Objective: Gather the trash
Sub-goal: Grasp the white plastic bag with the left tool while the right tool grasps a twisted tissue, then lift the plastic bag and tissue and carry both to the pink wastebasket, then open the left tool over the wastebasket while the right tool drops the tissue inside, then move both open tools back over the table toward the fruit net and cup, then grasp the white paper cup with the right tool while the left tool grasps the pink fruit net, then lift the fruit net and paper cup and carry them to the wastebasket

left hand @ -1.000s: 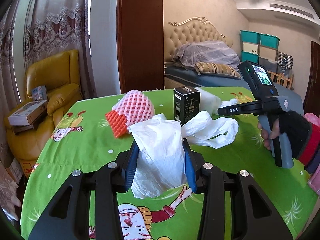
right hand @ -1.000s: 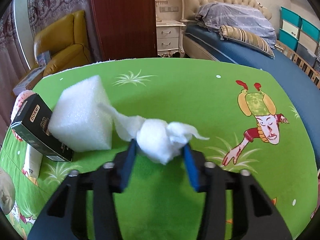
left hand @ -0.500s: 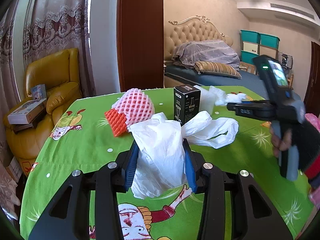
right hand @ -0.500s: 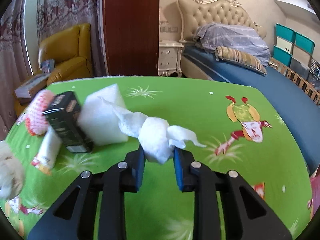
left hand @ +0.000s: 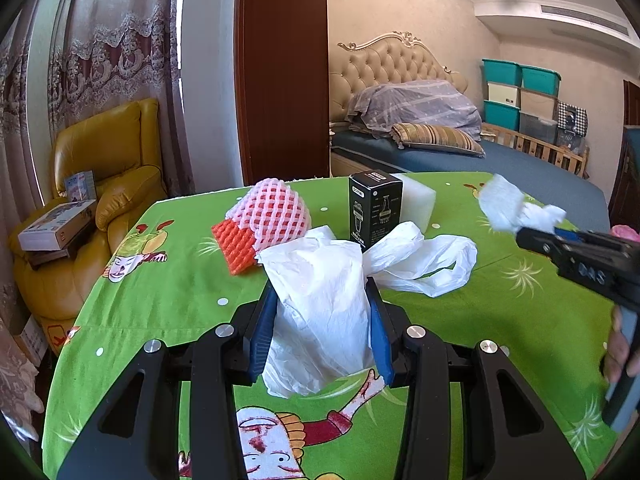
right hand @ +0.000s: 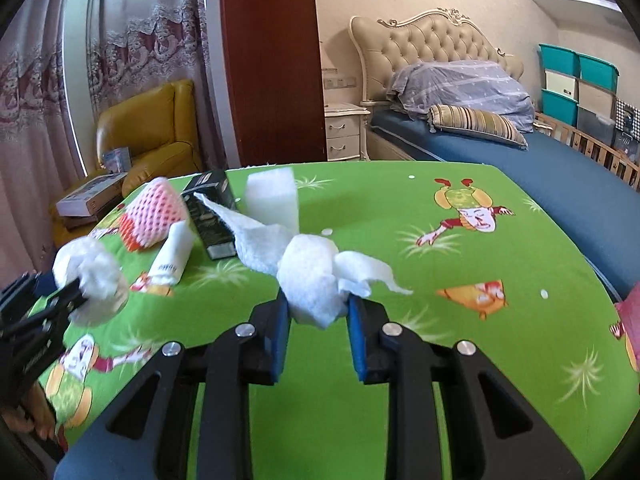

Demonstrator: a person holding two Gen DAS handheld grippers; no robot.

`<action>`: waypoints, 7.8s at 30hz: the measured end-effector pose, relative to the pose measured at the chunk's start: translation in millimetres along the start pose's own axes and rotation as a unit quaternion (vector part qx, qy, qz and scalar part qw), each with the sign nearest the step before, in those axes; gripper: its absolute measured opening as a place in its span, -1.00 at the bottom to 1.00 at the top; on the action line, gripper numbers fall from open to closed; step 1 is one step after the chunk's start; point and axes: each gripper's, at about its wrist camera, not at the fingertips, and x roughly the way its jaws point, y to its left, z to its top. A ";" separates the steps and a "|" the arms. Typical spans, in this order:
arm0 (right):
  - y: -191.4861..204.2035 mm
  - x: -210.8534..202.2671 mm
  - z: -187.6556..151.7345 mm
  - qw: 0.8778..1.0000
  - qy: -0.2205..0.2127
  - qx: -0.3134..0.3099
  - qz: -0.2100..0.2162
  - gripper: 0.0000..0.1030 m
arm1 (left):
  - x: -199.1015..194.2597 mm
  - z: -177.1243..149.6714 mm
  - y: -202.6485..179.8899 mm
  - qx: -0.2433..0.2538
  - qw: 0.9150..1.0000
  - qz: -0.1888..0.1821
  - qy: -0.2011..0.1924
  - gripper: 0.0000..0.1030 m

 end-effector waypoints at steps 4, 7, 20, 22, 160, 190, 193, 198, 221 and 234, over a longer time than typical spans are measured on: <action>2.8 -9.3 -8.0 1.000 -0.002 -0.001 0.005 -0.51 | 0.3 0.0 -1.0 0.004 1.000 0.004 0.002 -0.23; 7.8 -18.0 -14.1 1.000 -0.004 -0.011 0.009 -0.51 | -0.9 -0.2 -2.8 0.008 1.000 0.006 -0.002 -0.23; 0.3 -62.2 -26.0 0.999 -0.029 -0.013 0.013 -0.51 | -21.3 -6.2 -31.5 0.031 0.999 -0.021 0.000 -0.23; -2.8 -67.3 -28.0 0.999 -0.032 -0.011 0.012 -0.51 | -23.7 -7.5 -38.1 0.036 0.999 -0.025 0.001 -0.23; 8.2 -20.0 -2.9 0.999 -0.025 -0.026 0.014 0.66 | -14.2 25.7 43.5 0.003 0.997 0.074 -0.014 0.73; 164.3 151.1 40.9 0.987 0.123 -0.090 0.049 -0.30 | 0.3 18.5 139.6 -0.052 0.991 0.118 0.017 0.73; 151.1 132.8 39.7 0.990 0.101 -0.080 0.057 -0.33 | 17.8 28.5 135.3 -0.057 0.993 0.103 0.027 0.73; 106.7 99.1 38.5 0.994 0.078 -0.052 0.054 -0.33 | 56.5 48.4 112.1 -0.044 0.995 0.064 0.055 0.73; 37.9 40.8 16.8 1.000 0.003 -0.005 0.030 -0.33 | 151.1 69.8 31.1 0.038 0.993 -0.003 0.110 -0.16; 23.2 24.7 4.0 1.000 0.002 0.003 0.021 -0.33 | 47.8 28.7 12.1 -0.014 0.998 -0.013 0.060 -0.18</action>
